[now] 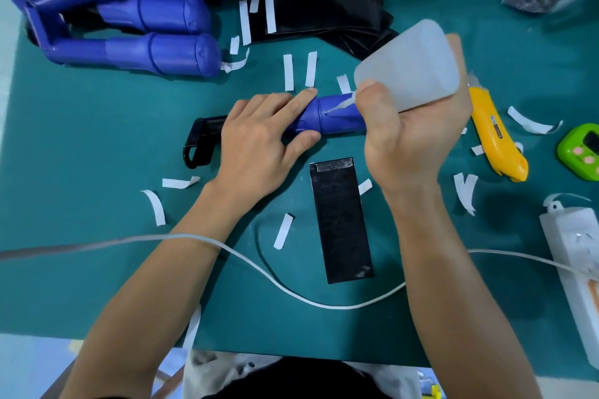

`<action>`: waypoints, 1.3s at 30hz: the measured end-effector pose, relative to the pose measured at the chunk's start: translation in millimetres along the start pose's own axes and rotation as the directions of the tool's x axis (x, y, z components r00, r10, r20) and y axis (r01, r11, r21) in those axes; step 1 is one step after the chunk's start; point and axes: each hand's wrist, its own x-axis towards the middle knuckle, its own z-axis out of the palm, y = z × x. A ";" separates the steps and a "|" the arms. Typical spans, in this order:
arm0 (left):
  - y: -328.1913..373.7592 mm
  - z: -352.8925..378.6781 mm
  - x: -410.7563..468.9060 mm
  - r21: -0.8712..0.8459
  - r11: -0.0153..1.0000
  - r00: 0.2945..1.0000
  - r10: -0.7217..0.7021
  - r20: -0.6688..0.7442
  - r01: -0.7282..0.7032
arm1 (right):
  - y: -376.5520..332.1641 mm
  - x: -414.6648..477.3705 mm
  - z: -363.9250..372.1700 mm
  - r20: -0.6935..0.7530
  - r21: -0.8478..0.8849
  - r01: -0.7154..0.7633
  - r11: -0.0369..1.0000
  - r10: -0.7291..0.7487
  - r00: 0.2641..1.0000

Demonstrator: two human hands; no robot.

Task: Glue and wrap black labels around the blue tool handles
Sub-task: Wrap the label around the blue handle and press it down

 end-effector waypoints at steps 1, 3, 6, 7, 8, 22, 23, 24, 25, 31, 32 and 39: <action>0.0 -0.1 0.0 -0.001 1.000 1.000 0.000 -0.003 0.000 | -0.6 -1.1 0.8 0.004 -0.002 0.005 1.000 -0.005 1.000; -0.2 0.0 -0.1 -0.004 1.000 1.000 0.000 -0.008 0.000 | -1.6 -2.6 2.4 0.008 -0.013 0.016 1.000 -0.016 1.000; -0.4 -0.1 0.5 -0.006 1.000 1.000 0.001 -0.013 -0.001 | -1.3 -3.5 2.7 0.016 -0.018 0.025 1.000 -0.025 1.000; -0.4 -0.2 0.7 -0.007 1.000 1.000 0.002 -0.013 -0.002 | -1.2 -3.6 2.5 0.019 -0.022 0.025 0.999 -0.024 1.000; -0.2 -0.2 0.7 -0.008 1.000 1.000 0.003 -0.011 -0.003 | -1.1 -4.0 2.2 0.020 -0.023 0.022 1.000 -0.021 1.000; 2.4 -2.5 0.9 -0.017 1.000 1.000 -0.012 -0.004 0.012 | 1.1 -5.5 1.4 0.022 -0.063 0.037 0.997 -0.036 0.999; 2.4 -2.4 0.9 -0.015 1.000 1.000 -0.013 -0.004 0.013 | 1.4 -5.0 1.1 0.026 -0.059 0.039 0.998 -0.037 0.999; 2.5 -2.3 0.8 -0.015 1.000 1.000 -0.013 -0.004 0.013 | 1.9 -4.5 0.7 0.029 -0.055 0.039 0.998 -0.038 0.999; 2.6 -2.3 0.8 -0.017 1.000 1.000 -0.013 -0.006 0.012 | 2.5 -3.9 0.1 0.033 -0.050 0.039 0.998 -0.038 0.999; 2.1 -2.5 0.7 -0.025 1.000 1.000 -0.013 -0.008 0.013 | 3.9 -1.6 -0.3 0.037 -0.018 0.035 0.999 -0.034 0.999; 2.2 -2.2 0.6 -0.023 1.000 1.000 -0.012 -0.008 0.012 | 4.6 -1.8 -0.3 0.040 -0.016 0.037 0.999 -0.037 0.999; 1.8 -1.8 0.7 -0.030 1.000 1.000 -0.006 -0.016 0.005 | 9.0 -2.7 -1.0 0.053 -0.025 0.041 0.999 -0.039 0.998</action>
